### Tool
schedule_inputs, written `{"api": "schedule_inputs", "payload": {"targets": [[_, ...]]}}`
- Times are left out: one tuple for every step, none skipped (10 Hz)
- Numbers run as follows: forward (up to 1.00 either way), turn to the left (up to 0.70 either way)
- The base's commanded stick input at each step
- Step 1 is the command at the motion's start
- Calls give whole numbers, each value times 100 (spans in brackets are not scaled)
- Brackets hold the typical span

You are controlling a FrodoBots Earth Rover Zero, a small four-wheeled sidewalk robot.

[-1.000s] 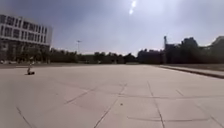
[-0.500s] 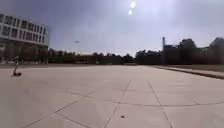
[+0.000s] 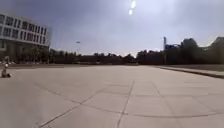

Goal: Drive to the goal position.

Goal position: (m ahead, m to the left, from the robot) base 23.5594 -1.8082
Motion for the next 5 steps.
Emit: {"api": "schedule_inputs", "payload": {"targets": [[70,-13],[70,-21],[70,-21],[70,-20],[70,-5]]}}
